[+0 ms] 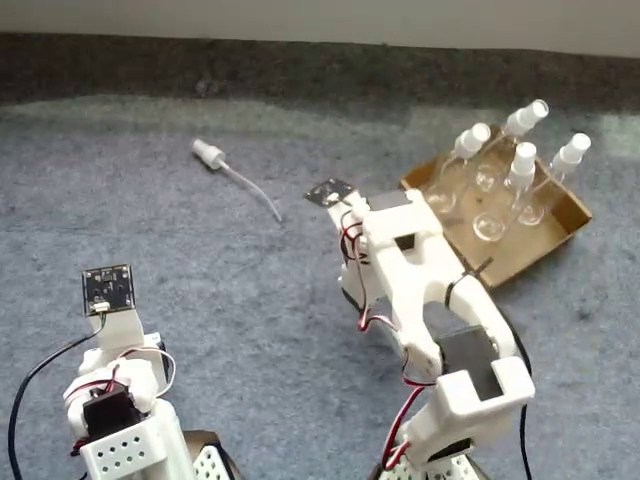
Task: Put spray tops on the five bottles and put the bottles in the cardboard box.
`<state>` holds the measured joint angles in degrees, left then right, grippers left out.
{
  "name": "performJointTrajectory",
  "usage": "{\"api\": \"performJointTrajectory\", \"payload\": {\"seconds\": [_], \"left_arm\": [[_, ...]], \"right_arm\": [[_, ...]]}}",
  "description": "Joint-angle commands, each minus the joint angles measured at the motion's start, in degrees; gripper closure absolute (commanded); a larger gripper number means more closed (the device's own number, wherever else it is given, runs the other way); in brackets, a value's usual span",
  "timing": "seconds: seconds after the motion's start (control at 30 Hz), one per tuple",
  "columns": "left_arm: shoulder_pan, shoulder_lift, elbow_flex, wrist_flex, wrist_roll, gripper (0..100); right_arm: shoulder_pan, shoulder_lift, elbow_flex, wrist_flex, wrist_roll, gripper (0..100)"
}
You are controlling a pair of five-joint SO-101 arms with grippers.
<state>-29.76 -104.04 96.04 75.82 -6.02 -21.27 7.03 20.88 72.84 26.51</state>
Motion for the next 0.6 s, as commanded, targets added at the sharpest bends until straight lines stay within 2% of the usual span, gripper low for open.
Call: {"api": "performJointTrajectory", "payload": {"seconds": [0.0, 0.3, 0.57], "left_arm": [[-0.75, -0.66, 1.01, -0.18, -0.35, 96], [-0.84, -0.66, 1.01, -0.18, -0.44, 96], [-0.84, -0.66, 1.01, -0.18, -0.44, 96]], "right_arm": [[-0.48, 0.22, -3.03, -2.95, -0.7, 70.9], [-0.57, 0.48, -2.95, -3.38, -0.44, 79.0], [-0.92, -3.03, -3.03, -2.77, -0.7, 79.6]]}}
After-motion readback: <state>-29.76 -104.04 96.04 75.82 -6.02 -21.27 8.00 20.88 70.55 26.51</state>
